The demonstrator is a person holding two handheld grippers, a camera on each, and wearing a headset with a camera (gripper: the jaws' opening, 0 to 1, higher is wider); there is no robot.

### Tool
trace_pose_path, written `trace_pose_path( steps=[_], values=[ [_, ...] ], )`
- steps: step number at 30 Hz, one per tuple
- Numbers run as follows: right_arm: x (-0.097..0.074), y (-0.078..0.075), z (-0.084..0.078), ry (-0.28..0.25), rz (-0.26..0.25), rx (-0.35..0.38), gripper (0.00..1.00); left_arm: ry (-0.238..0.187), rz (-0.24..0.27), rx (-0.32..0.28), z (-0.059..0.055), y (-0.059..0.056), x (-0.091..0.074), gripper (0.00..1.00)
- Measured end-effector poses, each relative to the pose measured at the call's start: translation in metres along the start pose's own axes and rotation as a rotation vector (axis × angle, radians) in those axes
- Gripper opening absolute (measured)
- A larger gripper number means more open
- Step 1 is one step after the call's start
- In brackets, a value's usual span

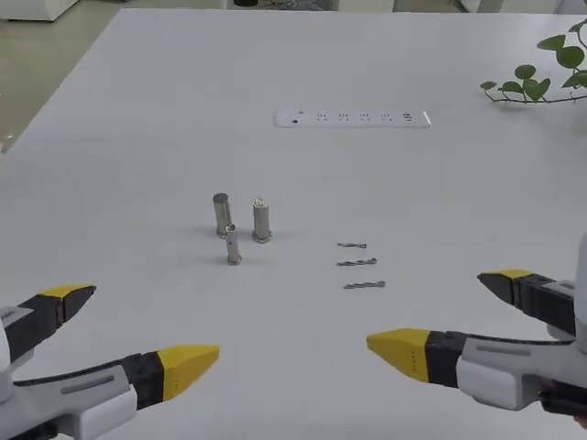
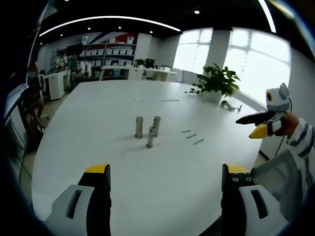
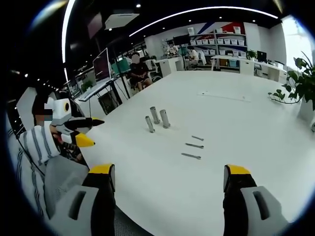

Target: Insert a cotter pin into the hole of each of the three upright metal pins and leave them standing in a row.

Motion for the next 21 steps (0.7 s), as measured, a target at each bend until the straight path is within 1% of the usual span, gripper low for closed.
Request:
trace_pose_path(
  steps=[2, 4, 6, 10, 14, 18, 21],
  values=[
    [0.000, -0.002, 0.000, -0.005, -0.001, 0.008, 0.89, -0.003, 0.002, 0.002, 0.001, 0.001, 0.001, 0.91],
    [0.001, -0.004, -0.001, 0.016, 0.008, 0.024, 0.88, -0.012, 0.001, 0.005, 0.002, 0.001, 0.002, 0.87],
    [0.002, -0.005, -0.002, 0.019, 0.012, 0.023, 0.87, -0.015, 0.000, 0.004, 0.004, 0.002, 0.003, 0.85],
    [0.000, -0.009, 0.000, 0.018, 0.011, 0.024, 0.87, -0.014, -0.003, 0.012, 0.008, 0.002, 0.008, 0.85],
    [-0.002, -0.012, 0.003, 0.014, 0.007, 0.022, 0.87, -0.032, -0.024, 0.003, 0.013, 0.001, 0.012, 0.79],
    [-0.003, -0.014, 0.004, 0.018, 0.007, 0.015, 0.87, -0.029, -0.032, 0.017, 0.018, 0.001, 0.018, 0.77],
    [-0.003, -0.015, 0.002, 0.021, 0.004, 0.002, 0.87, -0.031, -0.047, 0.006, 0.021, 0.002, 0.023, 0.73]
  ],
)
Point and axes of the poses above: the centre of the closed fingertips' face, and the gripper's own axes: x roughly forward along the fingers, y roughly to its left, z roughly out of its top, the point moved 10 cm from there along -x, roughly backward along the fingers, and after that the axes turned 10 degrees about -z, right-handed, at the moved point
